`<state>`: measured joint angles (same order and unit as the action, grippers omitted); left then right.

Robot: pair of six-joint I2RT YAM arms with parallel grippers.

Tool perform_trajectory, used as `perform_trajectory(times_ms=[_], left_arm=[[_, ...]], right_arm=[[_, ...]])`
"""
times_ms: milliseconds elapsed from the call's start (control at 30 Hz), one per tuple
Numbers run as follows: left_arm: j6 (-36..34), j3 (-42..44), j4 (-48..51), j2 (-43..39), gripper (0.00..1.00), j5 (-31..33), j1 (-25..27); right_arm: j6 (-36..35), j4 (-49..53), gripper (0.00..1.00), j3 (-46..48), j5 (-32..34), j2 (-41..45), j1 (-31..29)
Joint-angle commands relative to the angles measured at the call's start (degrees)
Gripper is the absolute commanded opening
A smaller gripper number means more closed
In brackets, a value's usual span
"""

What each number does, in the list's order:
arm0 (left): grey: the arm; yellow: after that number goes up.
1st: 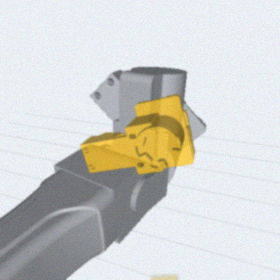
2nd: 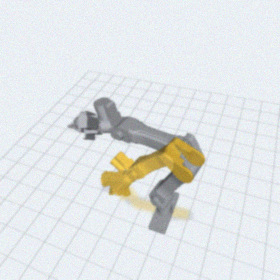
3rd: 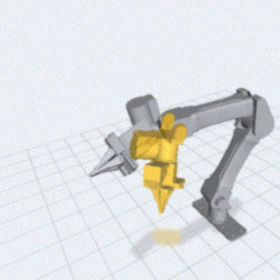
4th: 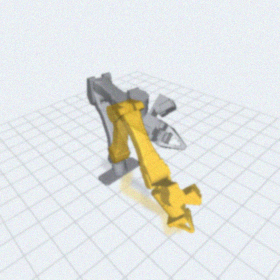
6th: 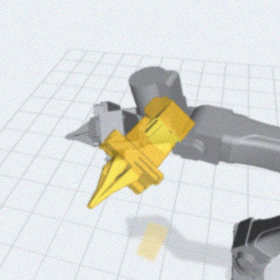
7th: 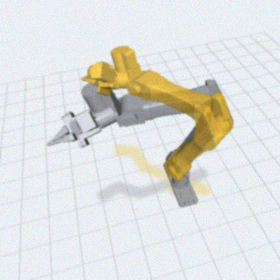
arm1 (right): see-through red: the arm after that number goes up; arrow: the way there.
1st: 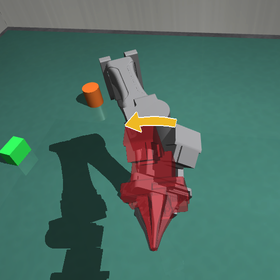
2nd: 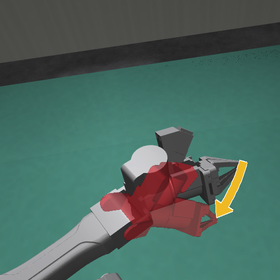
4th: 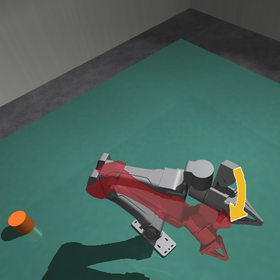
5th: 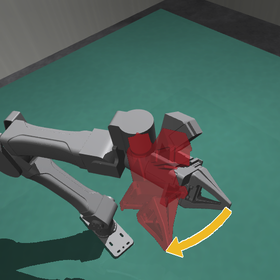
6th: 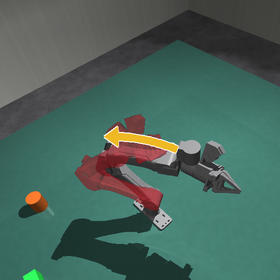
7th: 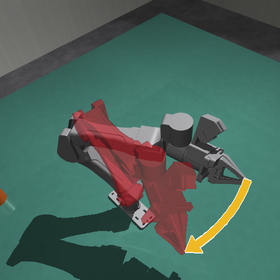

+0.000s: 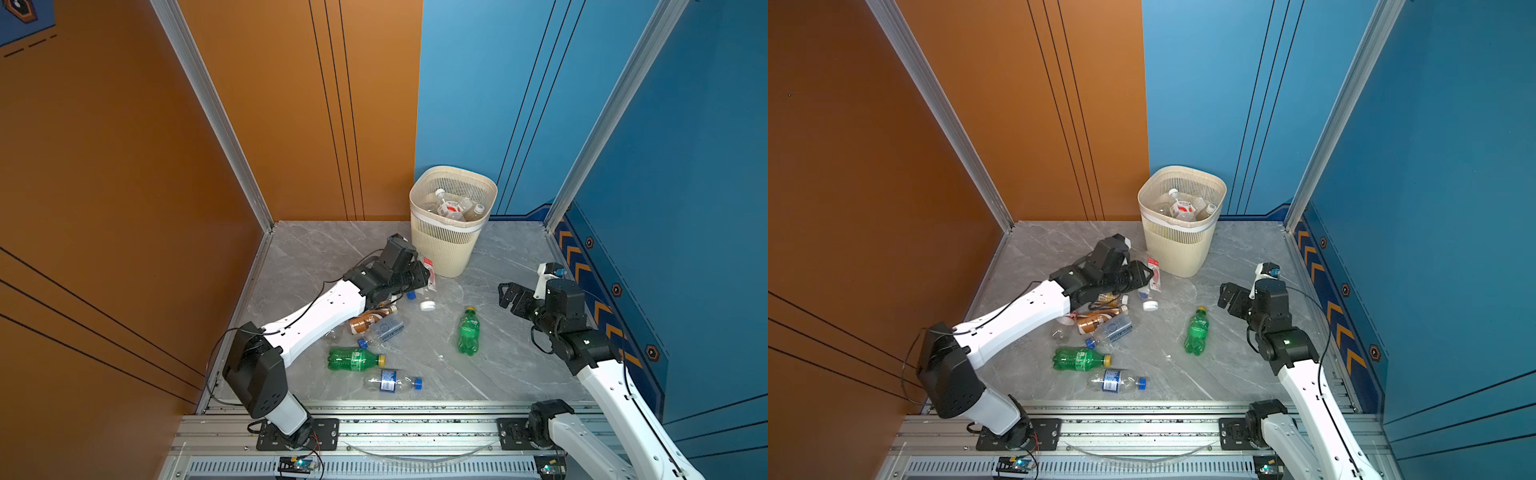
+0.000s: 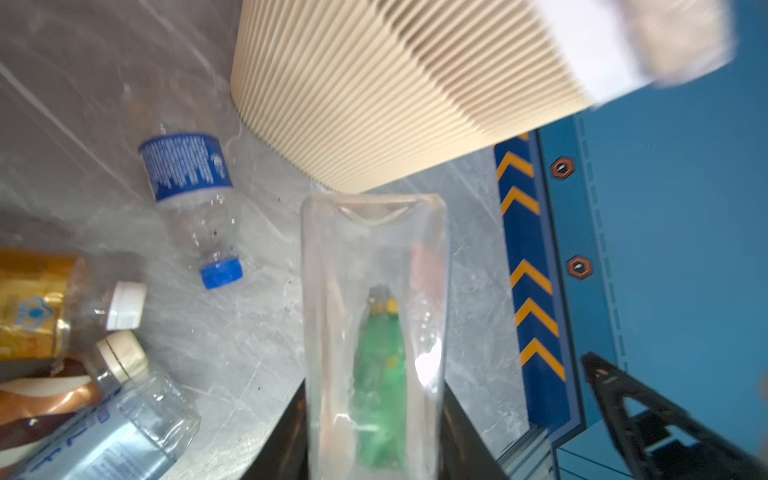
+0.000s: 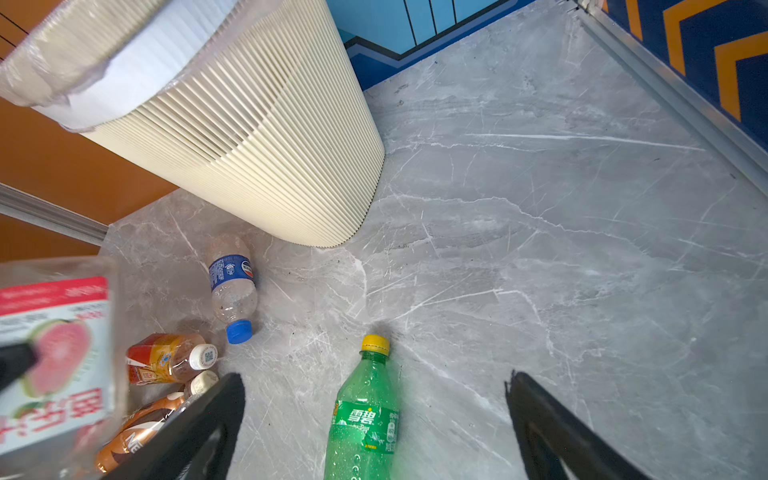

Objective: Put the plastic bottles in the bin
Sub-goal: 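Close the left gripper around the clear red-lettered bottle and lift it, then carry the clear bottle with the left gripper over the wastebasket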

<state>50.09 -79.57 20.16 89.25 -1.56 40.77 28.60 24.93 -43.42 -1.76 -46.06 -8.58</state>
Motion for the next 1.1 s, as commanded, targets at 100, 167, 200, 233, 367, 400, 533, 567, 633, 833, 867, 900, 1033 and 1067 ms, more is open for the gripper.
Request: perform_trajectory(times_ms=[100,167,200,233,367,400,533,567,633,833,867,900,1033,1067], left_arm=[[-5.8,-7.4,1.6,-3.1,0.36,0.5,-2.0],[-6.4,-9.1,1.4,-3.0,0.36,0.6,-2.3],[-6.9,-10.2,1.0,-2.8,0.36,0.8,-2.5],[-7.5,-11.4,0.9,-2.5,0.36,1.0,-2.6],[-10.0,-19.3,1.3,1.7,0.36,0.9,-3.1],[-10.4,-21.3,1.2,2.9,0.36,0.9,-3.1],[-12.0,-31.2,0.8,9.7,0.36,0.6,-3.2],[-12.5,-34.0,0.7,11.6,0.36,0.9,-3.2],[-13.9,-39.4,0.8,15.7,0.35,0.8,-3.4],[-13.8,-57.7,2.4,28.9,0.35,-1.3,-4.6],[-13.5,-60.0,2.4,30.8,0.35,-1.1,-4.6],[-13.1,-61.9,2.2,32.4,0.35,-1.2,-4.7],[-11.1,-69.5,1.6,38.8,0.35,-2.4,-5.6],[-10.5,-70.8,1.6,40.0,0.35,-2.6,-6.0]], right_arm=[[1.0,-0.7,1.0,0.8,-1.3,0.9,0.4],[1.0,-0.4,1.0,0.7,-1.3,1.2,0.4],[0.9,-0.3,1.0,0.6,-1.3,1.4,0.4],[0.8,-0.1,1.0,0.6,-1.2,1.5,0.4],[0.9,0.0,1.0,0.4,-1.4,1.8,0.5],[1.0,0.2,1.0,0.4,-1.4,1.9,0.5],[1.0,0.5,1.0,0.4,-1.2,2.5,0.6],[1.0,0.7,1.0,0.5,-1.1,2.6,0.6],[0.9,1.1,1.0,0.4,-1.2,3.0,0.7],[0.5,2.1,1.0,0.3,-1.1,3.9,1.3],[0.6,2.1,1.0,0.3,-1.1,3.9,1.4],[0.7,2.1,1.0,0.4,-1.1,4.0,1.4],[0.7,2.0,1.0,0.3,-1.5,3.7,1.6],[0.7,2.0,1.0,0.2,-1.6,3.8,1.6]])
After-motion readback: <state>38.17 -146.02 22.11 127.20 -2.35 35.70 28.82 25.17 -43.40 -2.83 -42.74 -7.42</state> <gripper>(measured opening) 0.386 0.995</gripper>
